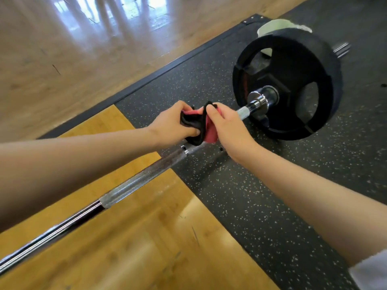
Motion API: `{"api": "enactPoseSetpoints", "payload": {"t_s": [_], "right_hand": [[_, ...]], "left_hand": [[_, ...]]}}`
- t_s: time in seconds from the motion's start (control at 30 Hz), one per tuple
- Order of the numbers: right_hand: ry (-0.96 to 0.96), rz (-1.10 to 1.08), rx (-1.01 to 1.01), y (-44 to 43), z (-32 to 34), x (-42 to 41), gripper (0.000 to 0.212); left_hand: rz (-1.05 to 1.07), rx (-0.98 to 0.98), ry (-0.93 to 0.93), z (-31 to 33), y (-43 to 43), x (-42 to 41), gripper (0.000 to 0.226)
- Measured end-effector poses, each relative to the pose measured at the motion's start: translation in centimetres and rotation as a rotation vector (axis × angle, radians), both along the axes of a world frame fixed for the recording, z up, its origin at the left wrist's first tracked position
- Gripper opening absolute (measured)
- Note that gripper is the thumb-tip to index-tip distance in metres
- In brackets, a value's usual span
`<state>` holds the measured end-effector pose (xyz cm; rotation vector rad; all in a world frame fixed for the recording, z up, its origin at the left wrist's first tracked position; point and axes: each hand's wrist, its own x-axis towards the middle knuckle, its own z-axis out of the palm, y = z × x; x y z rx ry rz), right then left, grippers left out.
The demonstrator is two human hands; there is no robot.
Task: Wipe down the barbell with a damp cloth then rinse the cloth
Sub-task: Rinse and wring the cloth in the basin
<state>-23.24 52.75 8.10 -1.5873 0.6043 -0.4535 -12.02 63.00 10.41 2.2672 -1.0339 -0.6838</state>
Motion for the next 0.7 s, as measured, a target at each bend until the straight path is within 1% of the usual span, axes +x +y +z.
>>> {"api": "enactPoseSetpoints", "payload": {"t_s": [0.07, 0.17, 0.23, 0.3, 0.37, 0.5, 0.7], "right_hand": [[-0.018, -0.029, -0.027, -0.4, 1.1, 0.2, 0.025], [-0.003, -0.015, -0.113, -0.6, 3.8, 0.1, 0.023], [-0.011, 0.002, -0.068, -0.4, 6.3, -0.4, 0.018], [-0.016, 0.025, 0.029, -0.2, 9.4, -0.9, 0.012], [-0.005, 0.02, 0.092, 0.0, 12.8, -1.5, 0.009], [0.041, 0.001, 0.166, 0.0, 20.8, -2.9, 0.011], [0.101, -0.06, 0.267, 0.9, 33.2, -5.9, 0.013]], "left_hand": [[-0.005, -0.072, -0.005, 1.1, -0.5, 0.6, 0.04], [0.02, -0.177, 0.046, 3.0, -0.8, 0.8, 0.039], [0.056, -0.225, 0.079, 4.8, -0.9, 0.5, 0.037], [0.077, -0.234, 0.115, 7.5, -0.9, -0.1, 0.036], [0.1, -0.243, 0.163, 10.7, -0.9, -0.8, 0.037], [0.119, -0.235, 0.247, 18.1, -0.7, -2.2, 0.036], [0.166, -0.203, 0.274, 30.8, -0.8, -6.1, 0.031]]}}
